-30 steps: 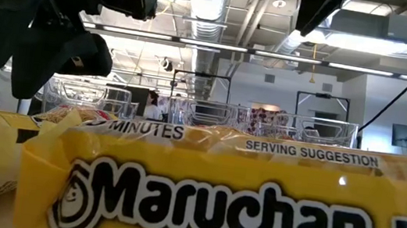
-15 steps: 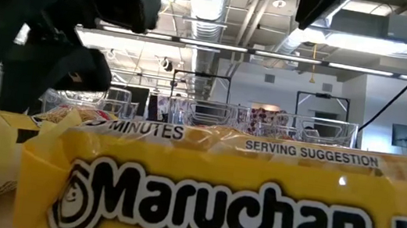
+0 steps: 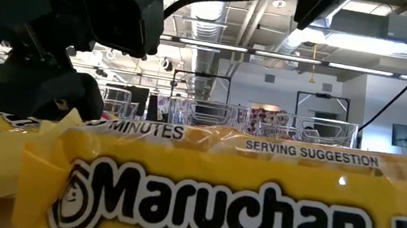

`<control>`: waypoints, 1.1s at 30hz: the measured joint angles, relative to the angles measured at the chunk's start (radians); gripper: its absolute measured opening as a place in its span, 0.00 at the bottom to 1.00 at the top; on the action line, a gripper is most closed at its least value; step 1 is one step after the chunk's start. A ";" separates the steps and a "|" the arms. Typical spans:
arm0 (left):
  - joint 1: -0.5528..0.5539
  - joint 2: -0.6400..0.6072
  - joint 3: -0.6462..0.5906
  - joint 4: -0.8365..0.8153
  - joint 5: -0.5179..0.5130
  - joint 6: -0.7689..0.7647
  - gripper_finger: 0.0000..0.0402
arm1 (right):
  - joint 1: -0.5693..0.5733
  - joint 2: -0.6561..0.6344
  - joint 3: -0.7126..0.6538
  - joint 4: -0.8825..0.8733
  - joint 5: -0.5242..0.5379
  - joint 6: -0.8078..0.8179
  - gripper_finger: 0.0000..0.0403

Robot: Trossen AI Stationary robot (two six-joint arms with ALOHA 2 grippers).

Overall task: Sort Maruchan noodles
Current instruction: Put the yellow noodle pack into the middle transparent bin

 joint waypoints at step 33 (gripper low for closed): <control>0.010 0.004 0.167 -0.302 -0.078 0.129 0.00 | -0.002 0.000 0.000 0.003 0.002 0.005 0.56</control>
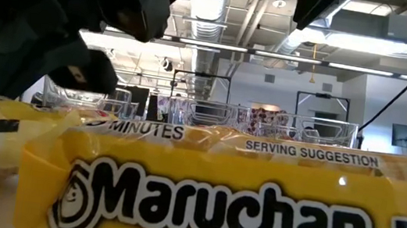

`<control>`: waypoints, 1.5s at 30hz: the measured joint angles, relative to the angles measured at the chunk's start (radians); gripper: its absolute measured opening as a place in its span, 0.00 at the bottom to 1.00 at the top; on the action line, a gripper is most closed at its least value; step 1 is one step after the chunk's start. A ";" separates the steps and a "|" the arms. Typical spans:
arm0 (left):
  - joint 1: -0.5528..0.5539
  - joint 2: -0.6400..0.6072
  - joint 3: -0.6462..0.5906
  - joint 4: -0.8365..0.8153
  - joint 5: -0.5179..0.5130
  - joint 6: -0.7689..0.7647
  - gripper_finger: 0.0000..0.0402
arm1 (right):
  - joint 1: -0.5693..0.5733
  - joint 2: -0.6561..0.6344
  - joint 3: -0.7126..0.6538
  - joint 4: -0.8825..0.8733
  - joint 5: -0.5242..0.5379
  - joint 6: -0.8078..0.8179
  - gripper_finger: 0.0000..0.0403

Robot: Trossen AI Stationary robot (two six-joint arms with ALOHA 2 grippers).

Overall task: Sort Maruchan noodles
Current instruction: Put the yellow noodle pack into the middle transparent bin

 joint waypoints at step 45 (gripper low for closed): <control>0.206 -0.016 0.431 -0.410 -0.255 0.338 0.00 | 0.002 -0.135 0.002 -0.018 -0.002 -0.012 0.56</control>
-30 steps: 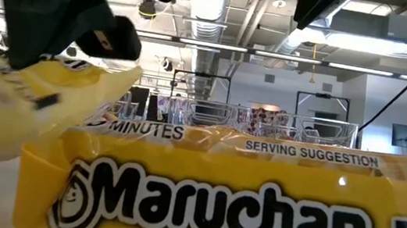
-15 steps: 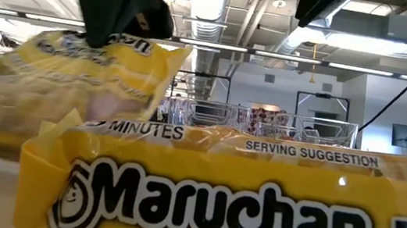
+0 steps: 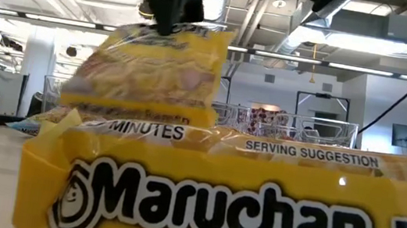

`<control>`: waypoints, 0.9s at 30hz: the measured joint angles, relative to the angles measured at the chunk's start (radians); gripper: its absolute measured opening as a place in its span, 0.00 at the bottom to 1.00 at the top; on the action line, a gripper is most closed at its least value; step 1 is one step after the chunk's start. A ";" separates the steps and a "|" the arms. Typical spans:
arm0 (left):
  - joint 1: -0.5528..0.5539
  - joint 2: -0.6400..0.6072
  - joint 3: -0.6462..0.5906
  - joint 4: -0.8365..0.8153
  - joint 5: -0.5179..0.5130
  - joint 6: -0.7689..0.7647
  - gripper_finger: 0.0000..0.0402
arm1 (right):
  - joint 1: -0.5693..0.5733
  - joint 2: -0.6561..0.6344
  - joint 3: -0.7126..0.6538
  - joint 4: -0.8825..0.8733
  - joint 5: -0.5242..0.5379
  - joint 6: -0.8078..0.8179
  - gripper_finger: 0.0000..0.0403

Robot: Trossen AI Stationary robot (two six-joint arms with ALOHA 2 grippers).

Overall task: Sort Maruchan noodles
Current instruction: Put the yellow noodle pack into the middle transparent bin

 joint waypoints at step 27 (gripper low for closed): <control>0.561 0.000 0.345 -0.032 -0.159 0.386 0.00 | -0.005 -0.163 0.000 0.000 0.006 -0.056 0.56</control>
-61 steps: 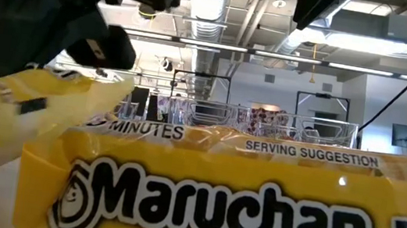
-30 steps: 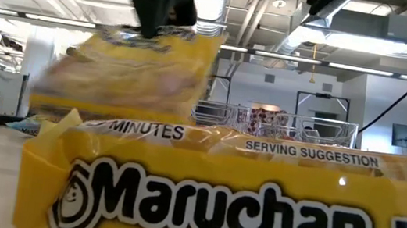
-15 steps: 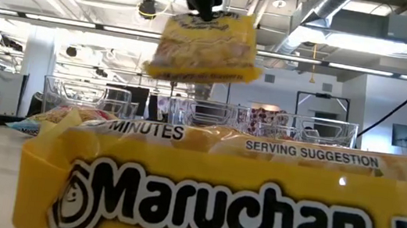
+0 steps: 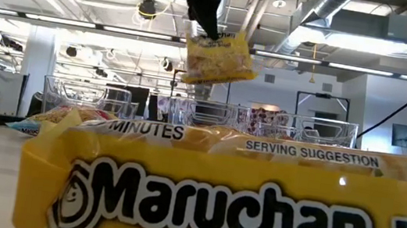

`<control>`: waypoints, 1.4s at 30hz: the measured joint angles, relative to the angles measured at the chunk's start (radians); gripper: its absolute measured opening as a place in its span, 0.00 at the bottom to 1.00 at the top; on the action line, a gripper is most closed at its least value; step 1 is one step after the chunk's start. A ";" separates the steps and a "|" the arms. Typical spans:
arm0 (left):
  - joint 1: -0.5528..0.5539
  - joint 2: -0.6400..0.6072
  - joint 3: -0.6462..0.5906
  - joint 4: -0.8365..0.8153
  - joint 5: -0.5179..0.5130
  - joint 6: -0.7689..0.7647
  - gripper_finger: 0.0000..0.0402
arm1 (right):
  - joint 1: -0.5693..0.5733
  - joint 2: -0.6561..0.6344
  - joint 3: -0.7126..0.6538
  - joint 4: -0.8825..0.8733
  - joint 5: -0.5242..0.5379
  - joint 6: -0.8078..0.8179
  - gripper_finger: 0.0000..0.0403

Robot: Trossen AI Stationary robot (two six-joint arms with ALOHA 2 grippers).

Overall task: Sort Maruchan noodles
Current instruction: Put the yellow noodle pack into the middle transparent bin

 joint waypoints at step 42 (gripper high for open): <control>0.259 0.243 -0.030 0.252 -0.102 0.219 0.00 | -0.004 0.053 0.000 0.007 -0.004 -0.014 0.56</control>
